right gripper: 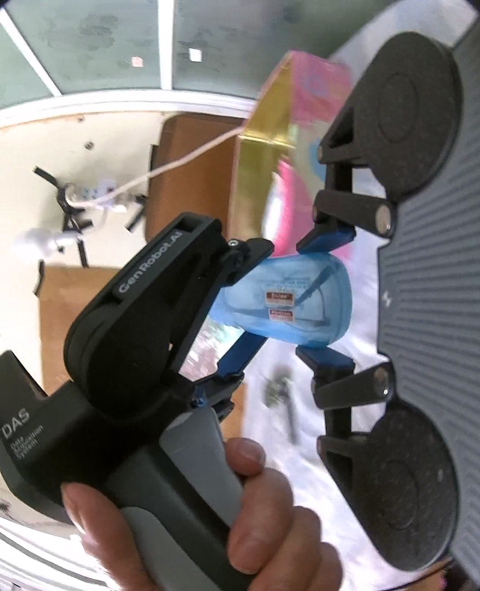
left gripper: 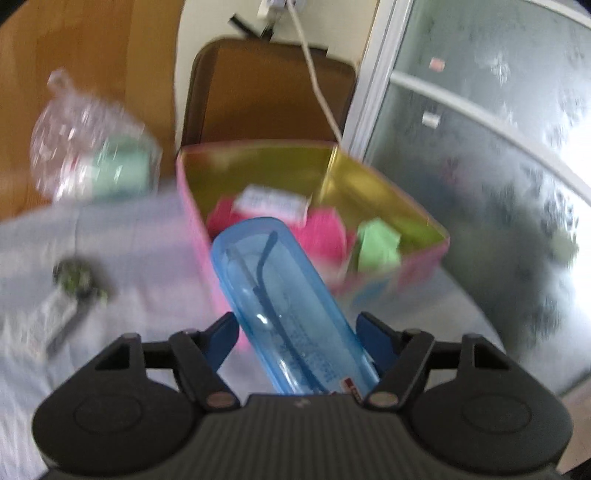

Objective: Organize soft objects
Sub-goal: 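Carry the blue case with the left gripper into the pink tin and release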

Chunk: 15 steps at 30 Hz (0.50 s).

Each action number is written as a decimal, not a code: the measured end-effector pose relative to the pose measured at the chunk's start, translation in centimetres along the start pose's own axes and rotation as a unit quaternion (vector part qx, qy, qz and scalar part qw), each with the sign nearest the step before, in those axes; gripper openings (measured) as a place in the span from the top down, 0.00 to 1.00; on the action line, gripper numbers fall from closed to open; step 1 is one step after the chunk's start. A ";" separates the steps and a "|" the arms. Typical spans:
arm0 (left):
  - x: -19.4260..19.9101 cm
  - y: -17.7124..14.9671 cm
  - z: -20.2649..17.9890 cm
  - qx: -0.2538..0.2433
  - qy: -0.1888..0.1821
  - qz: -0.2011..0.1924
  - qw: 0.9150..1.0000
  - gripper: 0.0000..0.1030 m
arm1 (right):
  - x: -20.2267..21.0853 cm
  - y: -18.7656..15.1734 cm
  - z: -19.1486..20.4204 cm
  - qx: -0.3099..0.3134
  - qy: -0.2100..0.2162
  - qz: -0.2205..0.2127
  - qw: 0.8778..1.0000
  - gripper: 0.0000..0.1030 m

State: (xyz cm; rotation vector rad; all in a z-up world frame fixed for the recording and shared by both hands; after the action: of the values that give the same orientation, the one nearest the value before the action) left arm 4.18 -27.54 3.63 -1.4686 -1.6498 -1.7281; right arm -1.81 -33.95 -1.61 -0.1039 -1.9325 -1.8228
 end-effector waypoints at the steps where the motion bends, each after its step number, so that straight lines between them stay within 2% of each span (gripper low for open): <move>1: 0.2 0.9 -0.2 -0.001 0.001 -0.007 1.000 0.31 | -0.7 1.0 -1.3 -0.006 -0.004 -0.003 1.000 0.46; 4: -0.8 5.4 -1.7 -0.011 0.000 -0.021 1.000 0.33 | -2.8 3.1 -5.0 -0.027 -0.013 0.003 1.000 0.46; 8: -4.5 10.9 -3.9 -0.029 0.000 -0.007 1.000 0.33 | -6.3 4.5 -10.2 -0.068 -0.029 0.028 0.997 0.46; 11: -8.1 13.8 -5.3 -0.042 -0.004 0.002 0.999 0.34 | -8.8 4.4 -13.0 -0.087 -0.044 0.051 0.994 0.46; 15: -12.5 16.1 -6.4 -0.057 0.003 0.016 0.998 0.33 | -11.8 4.3 -15.5 -0.091 -0.054 0.080 0.991 0.46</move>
State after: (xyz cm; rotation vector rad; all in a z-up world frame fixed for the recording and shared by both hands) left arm 19.45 -42.48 3.25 -1.5311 -1.5388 -1.8331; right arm 14.64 -45.20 -2.21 -0.4129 -1.7690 -1.9150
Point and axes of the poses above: each gripper's, at about its wrist camera, not at the fingertips, and x roughly against the way its jaws point, z to its left, y to its top, the point moved 7 cm from there along -x, roughly the way its jaws point, and after that the axes turned 12 degrees about z, right-handed, at the moved point
